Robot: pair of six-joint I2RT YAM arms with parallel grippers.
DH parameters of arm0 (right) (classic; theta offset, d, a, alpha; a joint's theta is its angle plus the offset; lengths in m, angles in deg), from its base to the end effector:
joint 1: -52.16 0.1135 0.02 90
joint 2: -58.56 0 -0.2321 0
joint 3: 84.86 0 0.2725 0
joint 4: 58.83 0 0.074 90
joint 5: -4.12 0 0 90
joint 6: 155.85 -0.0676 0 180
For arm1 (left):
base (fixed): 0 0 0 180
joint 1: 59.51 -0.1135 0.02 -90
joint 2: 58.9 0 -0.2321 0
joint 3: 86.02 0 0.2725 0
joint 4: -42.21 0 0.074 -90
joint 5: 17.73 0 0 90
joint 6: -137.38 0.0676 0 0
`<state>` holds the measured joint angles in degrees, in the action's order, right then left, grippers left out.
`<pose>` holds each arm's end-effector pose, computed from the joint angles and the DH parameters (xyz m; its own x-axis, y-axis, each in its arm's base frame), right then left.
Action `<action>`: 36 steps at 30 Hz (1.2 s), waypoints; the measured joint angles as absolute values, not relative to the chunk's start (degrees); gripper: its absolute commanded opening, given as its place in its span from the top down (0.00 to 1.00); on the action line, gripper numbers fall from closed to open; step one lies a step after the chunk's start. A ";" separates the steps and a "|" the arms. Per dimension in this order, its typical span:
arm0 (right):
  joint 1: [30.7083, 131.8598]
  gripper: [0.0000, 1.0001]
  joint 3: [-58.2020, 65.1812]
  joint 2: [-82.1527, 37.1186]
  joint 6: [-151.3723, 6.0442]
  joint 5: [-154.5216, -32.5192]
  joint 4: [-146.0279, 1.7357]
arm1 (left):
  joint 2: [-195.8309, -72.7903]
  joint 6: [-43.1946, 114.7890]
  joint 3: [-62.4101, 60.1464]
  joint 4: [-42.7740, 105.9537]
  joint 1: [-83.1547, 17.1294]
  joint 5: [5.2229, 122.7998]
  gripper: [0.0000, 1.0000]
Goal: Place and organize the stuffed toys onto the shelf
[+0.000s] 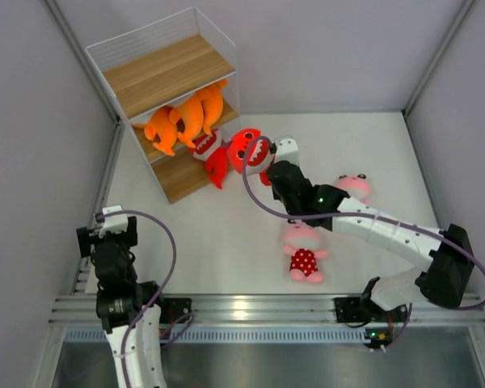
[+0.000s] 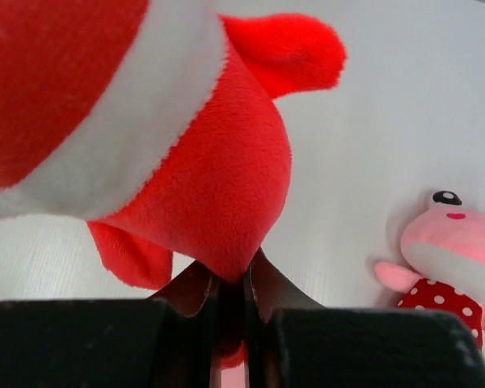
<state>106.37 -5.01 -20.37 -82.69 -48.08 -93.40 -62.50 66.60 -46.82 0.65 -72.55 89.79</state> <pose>0.2406 0.2629 0.2751 -0.4094 -0.1764 -0.8951 -0.2340 0.9686 -0.0839 0.1392 0.0531 0.2723 -0.2624 0.2615 -0.9289 -0.4453 0.8212 0.3569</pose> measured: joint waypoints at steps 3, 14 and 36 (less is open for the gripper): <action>107.51 1.00 -5.01 -20.48 -84.35 -47.03 -93.18 | -62.37 66.56 -46.97 0.36 -72.57 89.79 0.11; 109.52 1.00 2.73 -41.88 -93.38 -54.37 -90.14 | -62.00 66.27 -47.28 -0.16 -72.55 90.40 0.11; 112.54 0.93 25.92 -73.29 -101.47 -61.94 -73.68 | -61.36 66.16 -47.61 -0.58 -71.06 90.49 0.11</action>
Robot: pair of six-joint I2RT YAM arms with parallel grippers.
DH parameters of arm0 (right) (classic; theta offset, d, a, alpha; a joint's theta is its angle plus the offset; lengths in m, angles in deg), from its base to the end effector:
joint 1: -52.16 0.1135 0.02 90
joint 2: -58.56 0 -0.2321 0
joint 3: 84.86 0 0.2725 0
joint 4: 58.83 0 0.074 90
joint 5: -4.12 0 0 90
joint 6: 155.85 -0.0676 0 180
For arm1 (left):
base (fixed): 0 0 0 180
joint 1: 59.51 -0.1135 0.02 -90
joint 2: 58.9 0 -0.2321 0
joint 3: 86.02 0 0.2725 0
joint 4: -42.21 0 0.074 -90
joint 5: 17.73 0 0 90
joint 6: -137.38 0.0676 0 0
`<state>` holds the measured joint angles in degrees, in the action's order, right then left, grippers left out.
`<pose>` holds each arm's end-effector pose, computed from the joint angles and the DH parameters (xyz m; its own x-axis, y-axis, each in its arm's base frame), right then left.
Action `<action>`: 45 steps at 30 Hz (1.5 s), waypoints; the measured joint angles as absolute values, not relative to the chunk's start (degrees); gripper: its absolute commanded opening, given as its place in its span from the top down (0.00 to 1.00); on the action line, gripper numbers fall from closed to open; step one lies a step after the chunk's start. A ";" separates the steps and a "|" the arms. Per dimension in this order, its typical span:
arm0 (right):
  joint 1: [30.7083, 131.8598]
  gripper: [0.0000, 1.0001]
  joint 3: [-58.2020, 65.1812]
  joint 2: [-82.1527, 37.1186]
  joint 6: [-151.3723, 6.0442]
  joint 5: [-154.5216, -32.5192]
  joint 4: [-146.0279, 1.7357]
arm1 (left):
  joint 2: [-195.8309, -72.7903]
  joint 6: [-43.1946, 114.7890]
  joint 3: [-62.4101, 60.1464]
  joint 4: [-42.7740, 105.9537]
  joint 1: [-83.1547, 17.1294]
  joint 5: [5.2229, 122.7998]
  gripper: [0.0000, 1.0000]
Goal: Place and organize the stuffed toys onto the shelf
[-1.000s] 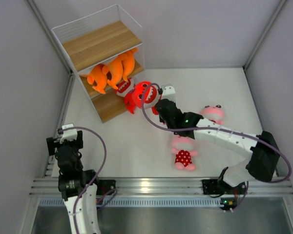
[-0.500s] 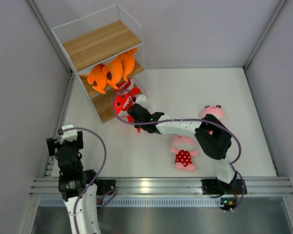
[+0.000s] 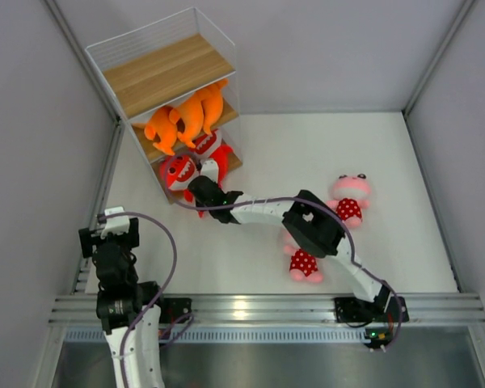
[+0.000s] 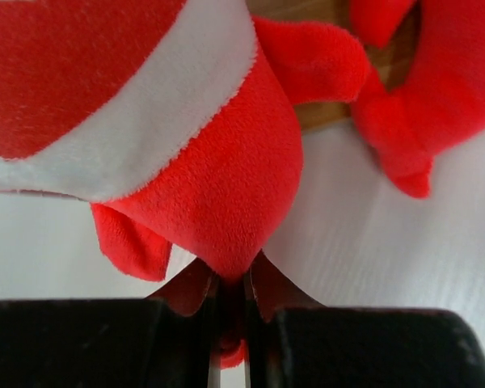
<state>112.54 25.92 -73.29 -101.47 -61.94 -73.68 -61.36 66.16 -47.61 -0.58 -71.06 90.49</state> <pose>0.2903 0.4551 0.1088 -0.6039 0.0149 -0.7970 -0.3450 0.8965 0.2781 0.1388 0.0499 0.2670 -0.2696 0.2570 -0.9280 -0.4305 0.8299 0.3549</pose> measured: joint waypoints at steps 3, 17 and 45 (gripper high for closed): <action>112.54 0.70 31.14 -77.57 -100.72 -61.91 -73.38 | -61.25 66.16 -47.61 -0.58 -70.56 90.60 0.11; 112.65 0.47 34.16 -79.43 -98.95 -61.65 -70.10 | -60.88 66.18 -47.61 -0.60 -70.34 90.67 0.11; 111.99 0.35 41.37 -84.72 -107.06 -64.06 -61.64 | -60.88 66.45 -47.61 -0.60 -70.28 89.90 0.12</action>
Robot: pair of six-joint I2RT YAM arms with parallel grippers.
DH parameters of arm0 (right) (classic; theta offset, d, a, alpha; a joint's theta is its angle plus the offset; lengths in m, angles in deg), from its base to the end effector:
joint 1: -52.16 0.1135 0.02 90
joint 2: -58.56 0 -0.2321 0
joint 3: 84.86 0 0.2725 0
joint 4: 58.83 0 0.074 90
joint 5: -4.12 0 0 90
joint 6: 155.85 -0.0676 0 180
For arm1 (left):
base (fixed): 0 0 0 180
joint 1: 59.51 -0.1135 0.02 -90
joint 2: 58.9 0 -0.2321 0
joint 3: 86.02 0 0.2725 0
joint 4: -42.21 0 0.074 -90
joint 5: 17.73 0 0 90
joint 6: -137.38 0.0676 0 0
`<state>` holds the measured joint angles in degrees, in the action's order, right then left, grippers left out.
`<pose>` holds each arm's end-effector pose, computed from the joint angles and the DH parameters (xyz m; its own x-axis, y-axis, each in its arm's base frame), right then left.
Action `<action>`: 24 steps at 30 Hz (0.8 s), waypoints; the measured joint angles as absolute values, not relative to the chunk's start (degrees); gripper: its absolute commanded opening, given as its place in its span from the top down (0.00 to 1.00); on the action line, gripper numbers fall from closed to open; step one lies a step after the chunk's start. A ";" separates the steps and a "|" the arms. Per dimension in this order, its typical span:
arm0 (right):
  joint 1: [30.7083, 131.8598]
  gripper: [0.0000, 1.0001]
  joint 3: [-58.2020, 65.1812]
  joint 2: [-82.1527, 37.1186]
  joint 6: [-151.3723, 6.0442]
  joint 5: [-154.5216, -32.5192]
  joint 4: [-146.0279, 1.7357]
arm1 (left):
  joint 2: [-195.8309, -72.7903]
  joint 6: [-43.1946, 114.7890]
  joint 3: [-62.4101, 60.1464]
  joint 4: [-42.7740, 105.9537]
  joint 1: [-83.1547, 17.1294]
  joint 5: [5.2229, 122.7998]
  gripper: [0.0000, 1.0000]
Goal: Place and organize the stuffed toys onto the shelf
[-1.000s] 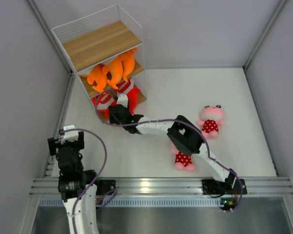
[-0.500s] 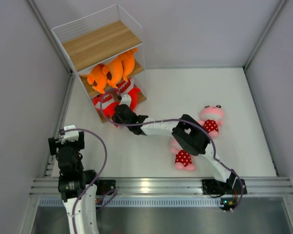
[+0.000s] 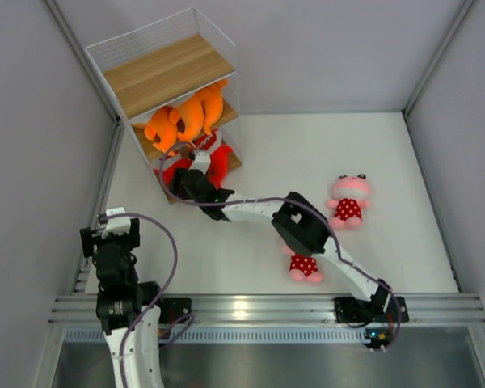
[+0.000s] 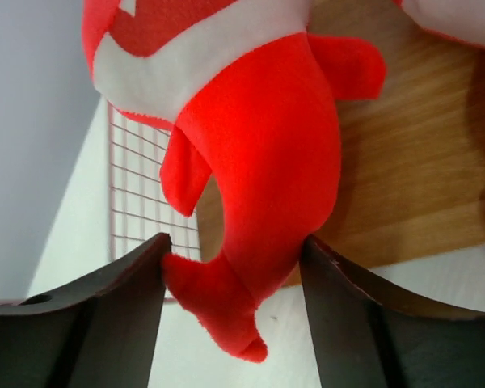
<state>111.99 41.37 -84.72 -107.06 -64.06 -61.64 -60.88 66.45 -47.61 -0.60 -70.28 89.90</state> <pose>0.3208 0.5019 0.1259 -0.5415 0.2855 -0.7907 -0.3591 0.7719 0.5246 0.1385 0.0472 0.2680 -0.2580 0.2679 -0.9283 -0.4121 0.8385 0.3565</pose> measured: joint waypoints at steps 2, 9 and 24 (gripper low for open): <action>111.99 0.33 38.68 -84.24 -106.84 -64.14 -60.70 | -60.88 66.45 -47.61 -0.60 -70.28 89.90 0.12; 112.27 0.27 21.50 -73.77 -105.92 -65.93 -60.46 | -60.64 66.45 -47.61 -0.60 -70.23 89.90 0.12; 112.62 0.21 -9.62 -17.64 -106.89 -63.86 -98.18 | -60.51 66.43 -47.61 -0.60 -69.91 89.66 0.12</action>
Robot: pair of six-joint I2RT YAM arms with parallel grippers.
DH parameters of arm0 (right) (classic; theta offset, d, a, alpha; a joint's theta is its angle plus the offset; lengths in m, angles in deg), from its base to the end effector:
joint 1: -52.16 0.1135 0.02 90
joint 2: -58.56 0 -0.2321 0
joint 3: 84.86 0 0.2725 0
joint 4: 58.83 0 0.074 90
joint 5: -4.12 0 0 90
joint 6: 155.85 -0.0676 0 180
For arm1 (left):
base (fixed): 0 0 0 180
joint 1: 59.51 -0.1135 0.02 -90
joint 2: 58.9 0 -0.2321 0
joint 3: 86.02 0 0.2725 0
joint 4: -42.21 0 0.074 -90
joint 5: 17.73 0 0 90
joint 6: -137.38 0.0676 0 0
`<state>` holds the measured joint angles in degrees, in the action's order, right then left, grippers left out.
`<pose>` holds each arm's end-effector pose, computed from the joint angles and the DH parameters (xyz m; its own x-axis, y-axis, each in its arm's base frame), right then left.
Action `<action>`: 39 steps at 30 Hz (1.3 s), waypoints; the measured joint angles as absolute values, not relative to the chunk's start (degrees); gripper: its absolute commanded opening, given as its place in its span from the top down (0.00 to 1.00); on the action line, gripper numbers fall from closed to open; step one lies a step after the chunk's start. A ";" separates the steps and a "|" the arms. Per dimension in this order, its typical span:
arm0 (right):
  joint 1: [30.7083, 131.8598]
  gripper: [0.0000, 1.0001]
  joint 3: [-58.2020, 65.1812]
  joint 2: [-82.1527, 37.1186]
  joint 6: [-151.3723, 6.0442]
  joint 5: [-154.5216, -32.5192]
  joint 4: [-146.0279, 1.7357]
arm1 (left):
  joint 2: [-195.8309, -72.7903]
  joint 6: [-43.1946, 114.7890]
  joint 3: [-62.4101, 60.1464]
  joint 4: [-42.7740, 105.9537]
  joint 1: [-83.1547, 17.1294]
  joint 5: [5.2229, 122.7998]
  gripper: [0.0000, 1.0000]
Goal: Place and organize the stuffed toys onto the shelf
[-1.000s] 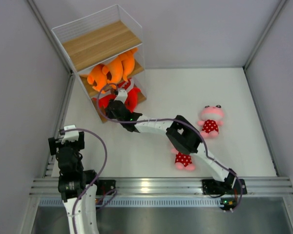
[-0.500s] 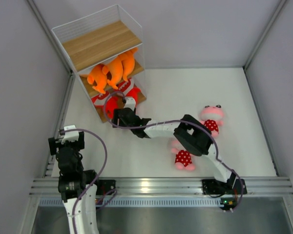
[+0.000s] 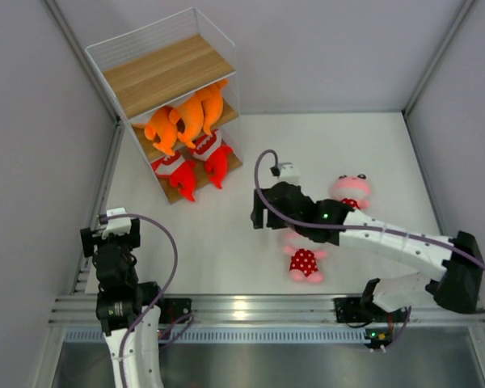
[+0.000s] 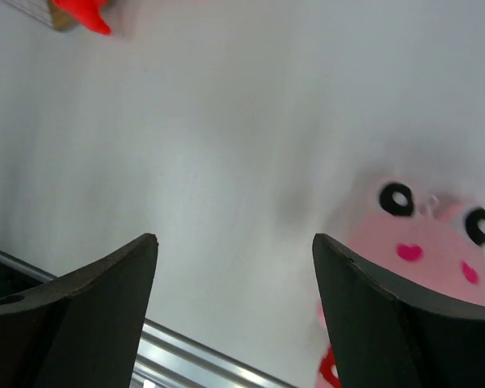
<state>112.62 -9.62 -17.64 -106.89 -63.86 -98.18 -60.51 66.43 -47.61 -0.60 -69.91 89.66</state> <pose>0.1903 0.2845 0.2459 -0.6776 0.0389 -0.7344 -0.2926 0.9019 0.3177 0.1379 0.0459 0.2688 -0.2490 0.2710 -0.9298 -0.4056 0.8427 0.3542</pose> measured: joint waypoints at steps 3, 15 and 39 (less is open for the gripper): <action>111.44 0.20 -13.36 -9.95 -110.10 -62.90 -108.50 | -60.51 66.40 -47.61 -0.60 -69.86 89.66 0.12; 97.78 0.57 -32.22 -5.64 -111.69 -68.06 -107.80 | -60.51 66.40 -47.61 -0.64 -69.86 88.48 0.14; 98.44 1.00 5.63 -4.53 -76.50 -68.45 -81.20 | -60.51 66.38 -47.59 -1.02 -69.86 87.98 0.15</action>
